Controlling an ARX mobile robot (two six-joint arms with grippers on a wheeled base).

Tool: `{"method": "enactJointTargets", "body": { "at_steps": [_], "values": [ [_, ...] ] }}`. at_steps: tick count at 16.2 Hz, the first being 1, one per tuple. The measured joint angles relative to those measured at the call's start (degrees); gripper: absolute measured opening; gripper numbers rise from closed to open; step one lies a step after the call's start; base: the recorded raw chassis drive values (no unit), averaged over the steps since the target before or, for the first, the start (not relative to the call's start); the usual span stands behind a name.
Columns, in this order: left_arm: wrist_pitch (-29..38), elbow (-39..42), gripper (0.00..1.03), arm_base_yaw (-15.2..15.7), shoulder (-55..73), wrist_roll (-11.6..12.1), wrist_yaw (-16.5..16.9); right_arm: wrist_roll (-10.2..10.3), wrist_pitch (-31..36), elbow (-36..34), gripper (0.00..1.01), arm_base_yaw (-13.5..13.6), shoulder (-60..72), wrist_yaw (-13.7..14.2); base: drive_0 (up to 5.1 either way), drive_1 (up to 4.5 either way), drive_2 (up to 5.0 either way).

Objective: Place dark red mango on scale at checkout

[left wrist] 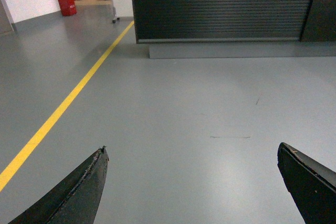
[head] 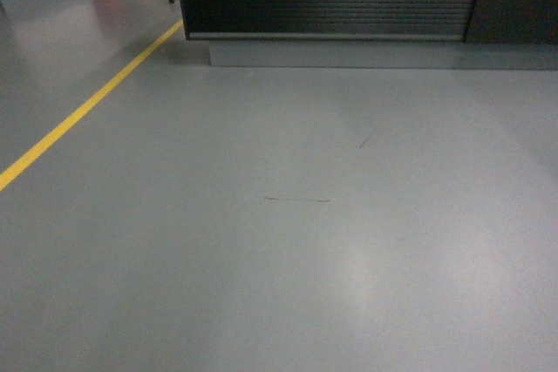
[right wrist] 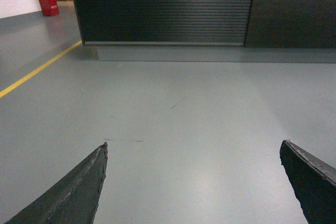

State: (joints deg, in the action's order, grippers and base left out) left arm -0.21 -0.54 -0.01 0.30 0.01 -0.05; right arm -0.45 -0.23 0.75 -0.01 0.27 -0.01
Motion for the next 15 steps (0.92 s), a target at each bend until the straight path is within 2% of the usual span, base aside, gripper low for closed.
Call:
{"method": "enactJointTargets", "body": {
  "at_steps": [15],
  "values": [
    [0.0, 0.0, 0.98, 0.0, 0.0, 0.0, 0.0, 0.0, 0.0, 0.0, 0.98, 0.0, 0.0, 0.0, 0.0, 0.00, 0.0]
  ]
}}
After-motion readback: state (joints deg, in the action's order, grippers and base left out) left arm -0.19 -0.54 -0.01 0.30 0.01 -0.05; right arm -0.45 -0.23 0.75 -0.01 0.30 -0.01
